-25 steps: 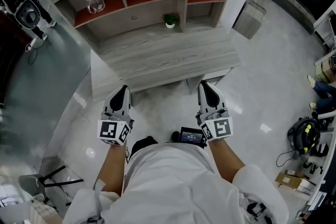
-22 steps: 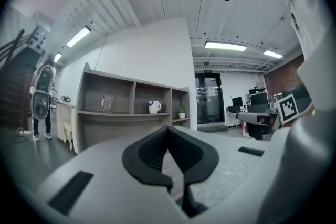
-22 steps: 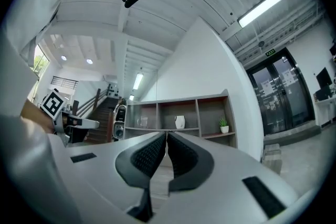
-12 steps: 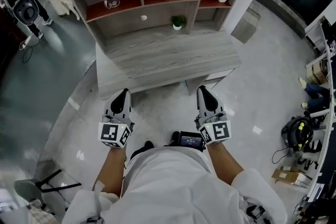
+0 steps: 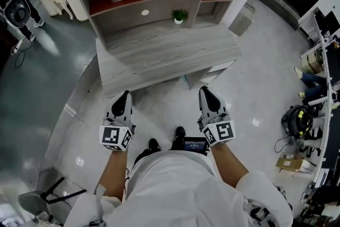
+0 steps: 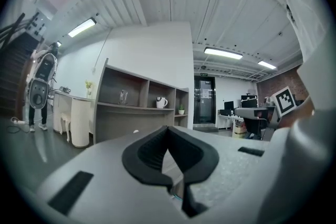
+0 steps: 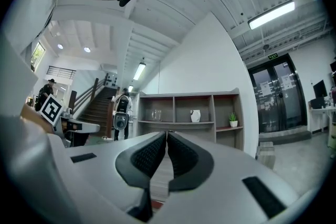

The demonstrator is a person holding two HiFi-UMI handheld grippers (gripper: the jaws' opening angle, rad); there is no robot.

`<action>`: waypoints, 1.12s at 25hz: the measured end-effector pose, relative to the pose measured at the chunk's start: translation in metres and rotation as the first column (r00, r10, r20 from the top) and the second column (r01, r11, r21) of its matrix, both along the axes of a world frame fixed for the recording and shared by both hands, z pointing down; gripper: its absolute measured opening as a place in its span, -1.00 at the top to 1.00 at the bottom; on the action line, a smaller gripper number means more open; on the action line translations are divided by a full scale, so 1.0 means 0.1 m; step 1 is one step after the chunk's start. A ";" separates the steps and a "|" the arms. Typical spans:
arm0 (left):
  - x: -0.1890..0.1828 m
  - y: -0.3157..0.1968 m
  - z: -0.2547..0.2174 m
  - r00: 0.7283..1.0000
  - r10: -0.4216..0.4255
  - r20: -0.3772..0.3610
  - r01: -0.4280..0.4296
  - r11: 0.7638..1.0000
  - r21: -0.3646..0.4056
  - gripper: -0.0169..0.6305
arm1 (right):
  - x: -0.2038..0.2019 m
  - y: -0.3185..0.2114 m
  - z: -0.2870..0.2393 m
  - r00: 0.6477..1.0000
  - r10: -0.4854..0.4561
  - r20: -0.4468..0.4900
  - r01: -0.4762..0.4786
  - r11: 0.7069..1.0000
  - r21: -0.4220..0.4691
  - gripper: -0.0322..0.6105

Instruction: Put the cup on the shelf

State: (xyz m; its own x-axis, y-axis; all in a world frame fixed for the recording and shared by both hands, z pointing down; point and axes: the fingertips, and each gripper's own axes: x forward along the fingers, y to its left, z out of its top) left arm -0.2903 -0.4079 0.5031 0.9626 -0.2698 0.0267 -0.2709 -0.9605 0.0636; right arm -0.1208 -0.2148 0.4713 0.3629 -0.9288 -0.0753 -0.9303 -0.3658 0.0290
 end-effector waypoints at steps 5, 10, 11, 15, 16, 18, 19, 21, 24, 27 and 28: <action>-0.10 -0.01 0.18 1.000 -0.002 0.000 0.002 0.999 -0.043 0.93 | -0.10 0.02 0.10 0.999 0.015 0.032 -0.015 1.000 -0.020 0.78; -0.15 0.14 0.12 0.999 -0.036 -0.003 0.036 0.999 -0.035 0.92 | -0.13 0.08 0.17 0.997 -0.062 0.052 0.063 0.998 -0.016 0.78; -0.15 0.18 0.09 0.999 -0.044 -0.001 0.044 0.999 -0.032 0.93 | -0.12 0.10 0.16 0.996 -0.077 0.043 0.078 0.997 -0.019 0.78; -0.07 0.39 -0.06 0.998 -0.065 -0.011 0.064 0.998 -0.028 0.92 | 0.00 0.26 0.03 0.994 -0.104 0.021 0.104 0.995 0.006 0.78; -0.02 0.47 -0.07 0.998 -0.064 -0.014 0.064 0.997 -0.034 0.92 | 0.05 0.33 0.04 0.995 -0.100 0.025 0.099 0.995 0.008 0.78; 0.08 0.67 -0.08 0.998 -0.056 -0.019 0.055 0.998 -0.037 0.92 | 0.16 0.51 0.09 0.996 -0.082 0.038 0.081 0.997 0.004 0.79; 0.14 0.77 -0.09 0.999 -0.049 -0.020 0.048 0.998 -0.033 0.93 | 0.22 0.60 0.12 0.997 -0.070 0.044 0.070 0.998 -0.002 0.79; 0.23 0.93 -0.10 0.999 -0.035 -0.018 0.034 0.999 -0.023 0.92 | 0.33 0.75 0.16 0.997 -0.054 0.054 0.054 0.998 -0.007 0.79; 0.31 1.07 -0.06 1.000 -0.029 -0.011 0.029 0.999 -0.021 0.93 | 0.41 0.90 0.17 0.997 -0.056 0.056 0.056 0.998 0.005 0.79; 0.39 1.17 -0.03 1.000 -0.030 -0.005 0.030 0.999 -0.017 0.92 | 0.46 1.01 0.15 0.997 -0.062 0.052 0.061 0.998 0.023 0.79; 0.42 1.20 -0.03 1.000 -0.030 -0.005 0.030 0.999 -0.015 0.93 | 0.48 1.04 0.15 0.997 -0.062 0.052 0.061 0.998 0.027 0.79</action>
State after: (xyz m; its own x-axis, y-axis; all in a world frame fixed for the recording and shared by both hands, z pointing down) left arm -0.2483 -0.2876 0.5002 0.9541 -0.2984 0.0265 -0.2996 -0.9508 0.0796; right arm -0.0724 -0.1111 0.4868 0.3094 -0.9475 -0.0809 -0.9509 -0.3080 -0.0293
